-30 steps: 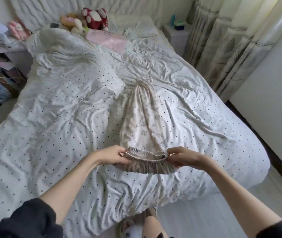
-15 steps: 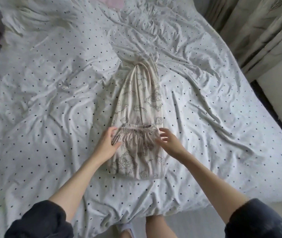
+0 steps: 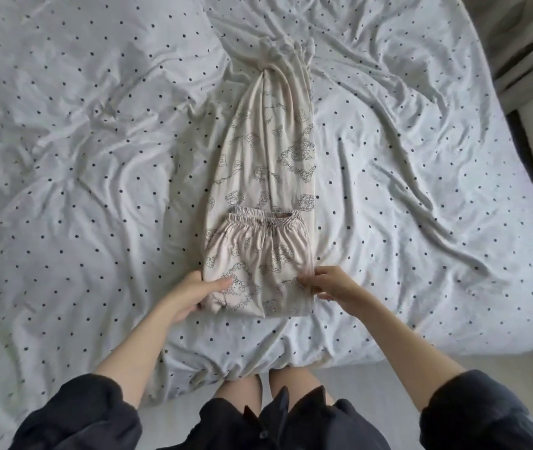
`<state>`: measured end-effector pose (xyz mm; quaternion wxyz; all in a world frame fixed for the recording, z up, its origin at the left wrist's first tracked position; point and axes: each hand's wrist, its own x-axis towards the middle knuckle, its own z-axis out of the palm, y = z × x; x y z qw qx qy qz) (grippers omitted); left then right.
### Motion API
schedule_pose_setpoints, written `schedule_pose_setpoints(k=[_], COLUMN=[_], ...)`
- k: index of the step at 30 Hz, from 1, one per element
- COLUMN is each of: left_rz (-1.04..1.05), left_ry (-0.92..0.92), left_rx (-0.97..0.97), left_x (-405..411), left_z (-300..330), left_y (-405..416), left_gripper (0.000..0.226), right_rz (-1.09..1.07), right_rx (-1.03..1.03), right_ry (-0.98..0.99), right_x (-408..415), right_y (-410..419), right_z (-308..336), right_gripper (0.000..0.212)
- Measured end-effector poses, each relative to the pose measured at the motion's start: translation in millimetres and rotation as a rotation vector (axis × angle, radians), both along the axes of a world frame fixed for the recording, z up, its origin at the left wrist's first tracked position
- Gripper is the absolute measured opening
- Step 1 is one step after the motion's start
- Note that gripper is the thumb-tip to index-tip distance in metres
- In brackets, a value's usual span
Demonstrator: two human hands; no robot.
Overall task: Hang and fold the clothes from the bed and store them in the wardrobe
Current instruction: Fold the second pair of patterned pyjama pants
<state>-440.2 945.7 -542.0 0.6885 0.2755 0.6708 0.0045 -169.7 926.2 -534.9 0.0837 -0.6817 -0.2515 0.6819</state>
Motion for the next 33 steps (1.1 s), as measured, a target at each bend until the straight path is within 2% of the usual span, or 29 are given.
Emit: schedule_pose_setpoints(k=[4,8,10,12,14,15,17,19,21,22,24,27,33], left_rz=[0.003,0.112,0.274,0.408,0.423,0.400,0.308,0.202,0.208,0.232,0.288,0.389,0.202], left_ry=[-0.043,-0.128,-0.178,-0.289,-0.349,-0.328,-0.173,0.102,0.243,0.230,0.087,-0.079,-0.110], left_rx=[-0.058,-0.080,-0.021,0.076,0.163,0.208,0.352,0.495,0.487,0.419,0.273,0.158,0.125], left_x=[-5,-8,-5,2,11,15,25,29,27,25,24,25,23], left_z=[31,61,74,84,90,89,78,52,30,19,13,9,29], left_y=[12,50,77,106,133,141,150,152,148,148,147,153,140], left_gripper=[0.041,0.019,0.020,0.035,0.053,0.055,0.041,0.022,0.029,0.037,0.048,0.057,0.067], right_rz=[-0.104,-0.173,-0.316,-0.555,-0.724,-0.739,-0.595,-0.373,-0.251,-0.228,-0.228,-0.227,-0.200], right_rx=[-0.090,-0.139,-0.146,-0.087,0.024,0.066,0.148,0.198,0.202,0.186,0.162,0.162,0.167], right_ry=[0.037,0.078,0.147,0.292,0.449,0.446,0.199,-0.099,-0.161,-0.136,-0.075,-0.059,-0.118], right_x=[0,7,10,16,21,22,20,16,12,10,6,3,11], right_y=[-3,21,45,74,102,110,123,129,128,129,130,136,120], right_z=[20,51,65,78,84,84,74,54,39,30,25,19,33], right_gripper=[0.013,0.012,0.015,0.019,0.021,0.021,0.023,0.033,0.040,0.040,0.036,0.027,0.017])
